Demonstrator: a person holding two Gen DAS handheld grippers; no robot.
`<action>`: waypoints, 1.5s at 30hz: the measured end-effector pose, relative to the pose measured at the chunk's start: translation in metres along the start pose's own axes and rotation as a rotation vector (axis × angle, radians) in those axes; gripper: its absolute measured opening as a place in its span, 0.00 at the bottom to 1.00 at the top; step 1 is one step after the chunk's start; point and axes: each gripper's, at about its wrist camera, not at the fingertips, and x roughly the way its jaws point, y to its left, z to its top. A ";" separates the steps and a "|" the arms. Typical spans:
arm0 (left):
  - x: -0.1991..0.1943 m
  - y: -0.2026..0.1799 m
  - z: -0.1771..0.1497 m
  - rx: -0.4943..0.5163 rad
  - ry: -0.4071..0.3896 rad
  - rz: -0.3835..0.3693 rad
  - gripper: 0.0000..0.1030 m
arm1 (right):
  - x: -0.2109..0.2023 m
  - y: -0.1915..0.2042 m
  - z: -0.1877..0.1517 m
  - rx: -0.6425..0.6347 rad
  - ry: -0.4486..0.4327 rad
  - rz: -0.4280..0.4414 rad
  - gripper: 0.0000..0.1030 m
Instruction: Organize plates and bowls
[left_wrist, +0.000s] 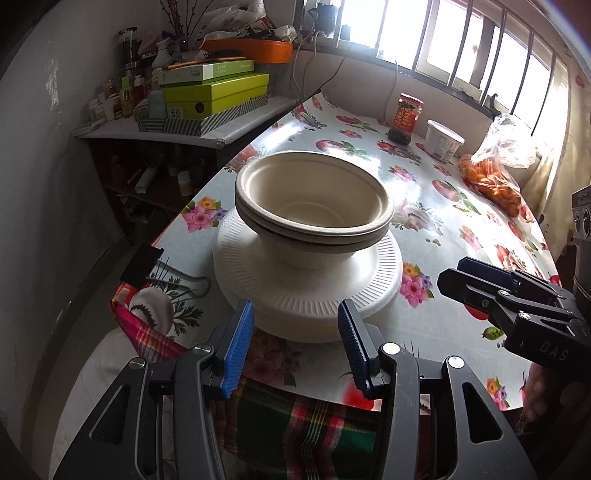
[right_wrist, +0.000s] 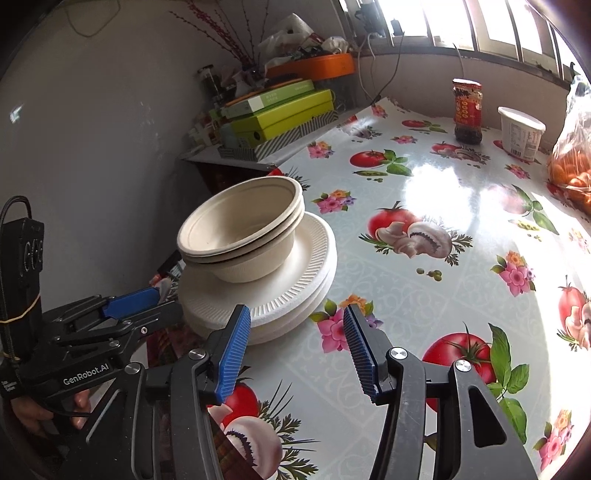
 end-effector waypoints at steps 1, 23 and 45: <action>0.001 -0.001 -0.003 0.003 0.004 0.002 0.47 | 0.001 -0.001 -0.002 -0.003 0.004 0.006 0.52; 0.026 -0.024 -0.036 0.068 0.044 0.046 0.47 | 0.025 -0.009 -0.035 -0.059 0.110 -0.083 0.60; 0.036 -0.027 -0.038 0.070 0.051 0.064 0.48 | 0.026 -0.007 -0.046 -0.111 0.096 -0.182 0.73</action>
